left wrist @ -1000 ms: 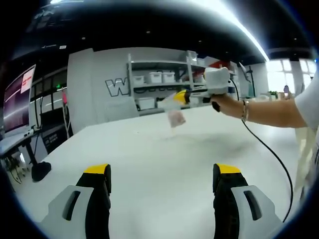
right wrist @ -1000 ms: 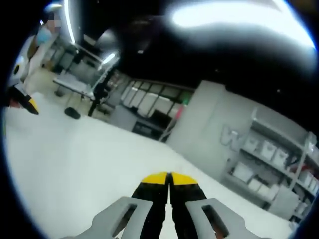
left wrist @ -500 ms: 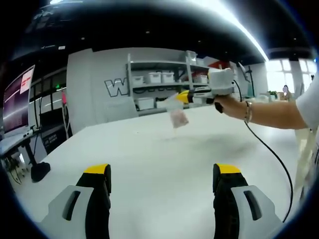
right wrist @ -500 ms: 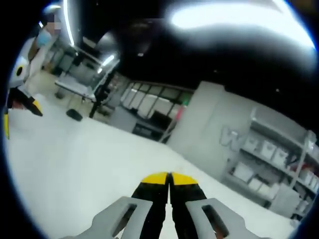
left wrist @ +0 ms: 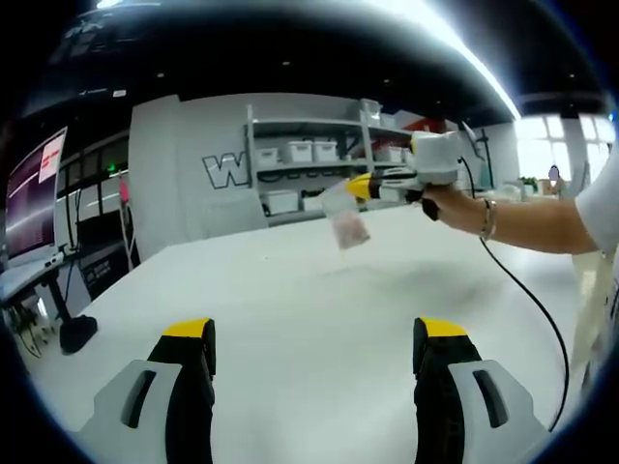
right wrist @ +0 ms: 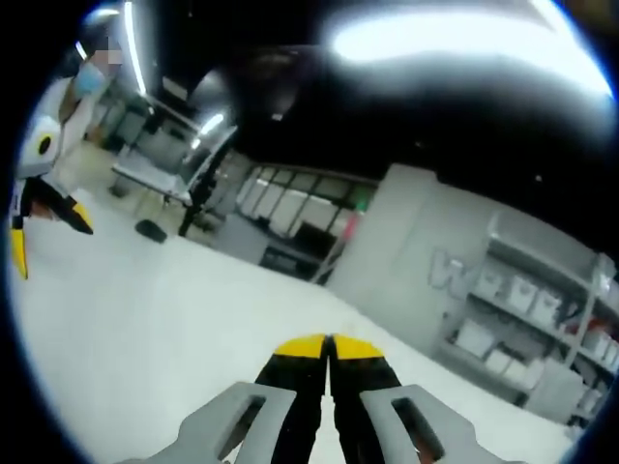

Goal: Open the resealable bag by pulling the two sides of the seal apart until the entire bag opening is separated and visibly accessible.

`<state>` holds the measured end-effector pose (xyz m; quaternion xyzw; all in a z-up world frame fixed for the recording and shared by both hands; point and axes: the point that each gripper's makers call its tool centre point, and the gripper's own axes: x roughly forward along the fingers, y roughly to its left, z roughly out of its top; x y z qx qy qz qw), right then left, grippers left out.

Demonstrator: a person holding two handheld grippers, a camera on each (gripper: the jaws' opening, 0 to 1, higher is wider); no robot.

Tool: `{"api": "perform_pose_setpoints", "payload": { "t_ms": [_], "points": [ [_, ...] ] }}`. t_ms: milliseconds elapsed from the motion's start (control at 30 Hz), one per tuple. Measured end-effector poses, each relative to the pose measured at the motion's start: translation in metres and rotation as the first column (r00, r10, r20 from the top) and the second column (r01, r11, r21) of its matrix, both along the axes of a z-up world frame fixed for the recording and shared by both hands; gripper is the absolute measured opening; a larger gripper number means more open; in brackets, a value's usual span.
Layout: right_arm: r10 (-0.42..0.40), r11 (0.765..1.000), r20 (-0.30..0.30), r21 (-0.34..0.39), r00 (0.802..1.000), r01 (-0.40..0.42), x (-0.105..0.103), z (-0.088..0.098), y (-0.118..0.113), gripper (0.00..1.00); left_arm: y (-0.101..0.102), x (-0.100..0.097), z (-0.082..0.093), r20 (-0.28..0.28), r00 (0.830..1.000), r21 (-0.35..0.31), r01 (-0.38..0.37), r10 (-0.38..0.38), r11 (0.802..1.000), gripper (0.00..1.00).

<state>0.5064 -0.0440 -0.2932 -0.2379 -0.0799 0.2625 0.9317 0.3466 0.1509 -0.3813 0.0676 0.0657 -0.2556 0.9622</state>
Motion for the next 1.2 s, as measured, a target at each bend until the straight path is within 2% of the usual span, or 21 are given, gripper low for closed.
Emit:
{"api": "perform_pose_setpoints", "payload": {
  "t_ms": [1200],
  "points": [
    [0.043,0.998,0.046,0.039,0.998,-0.045,-0.05,0.016,-0.012,0.0,-0.008,-0.003,0.006,0.012,1.0,0.009,0.012,-0.012,1.0,0.83]
  ]
}}
